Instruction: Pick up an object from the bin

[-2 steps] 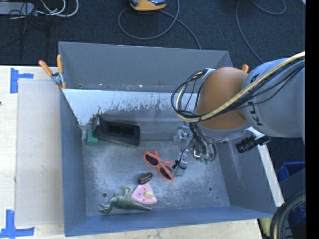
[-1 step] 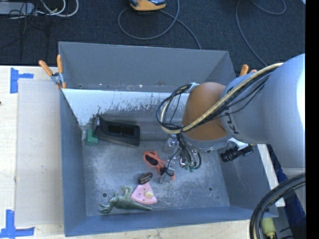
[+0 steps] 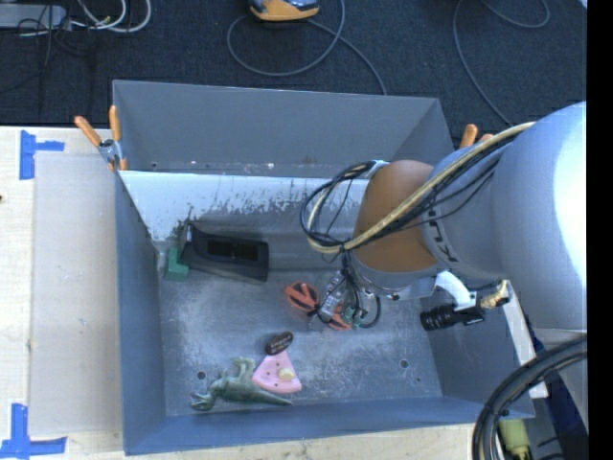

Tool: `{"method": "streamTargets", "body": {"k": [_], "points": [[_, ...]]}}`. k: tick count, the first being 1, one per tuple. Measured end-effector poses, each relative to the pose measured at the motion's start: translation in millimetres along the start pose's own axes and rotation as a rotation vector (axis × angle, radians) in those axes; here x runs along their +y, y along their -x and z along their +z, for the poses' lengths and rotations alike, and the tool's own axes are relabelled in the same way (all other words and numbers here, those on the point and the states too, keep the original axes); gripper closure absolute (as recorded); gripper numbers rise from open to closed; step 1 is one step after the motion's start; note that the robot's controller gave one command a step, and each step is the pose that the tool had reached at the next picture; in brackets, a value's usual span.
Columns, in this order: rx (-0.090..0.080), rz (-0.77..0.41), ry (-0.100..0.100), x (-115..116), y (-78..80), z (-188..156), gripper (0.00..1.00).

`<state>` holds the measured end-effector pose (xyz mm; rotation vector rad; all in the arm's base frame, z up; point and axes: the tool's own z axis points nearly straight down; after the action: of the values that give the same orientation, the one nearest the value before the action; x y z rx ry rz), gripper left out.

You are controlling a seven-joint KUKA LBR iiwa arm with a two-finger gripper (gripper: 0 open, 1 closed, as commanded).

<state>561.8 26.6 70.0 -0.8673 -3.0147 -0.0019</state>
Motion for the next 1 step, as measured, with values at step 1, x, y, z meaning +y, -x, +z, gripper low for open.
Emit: {"method": "streamTargets", "body": {"k": [1], "points": [[0.0, 0.0, 0.0, 0.0, 0.0, 0.0, 1.0]]}}
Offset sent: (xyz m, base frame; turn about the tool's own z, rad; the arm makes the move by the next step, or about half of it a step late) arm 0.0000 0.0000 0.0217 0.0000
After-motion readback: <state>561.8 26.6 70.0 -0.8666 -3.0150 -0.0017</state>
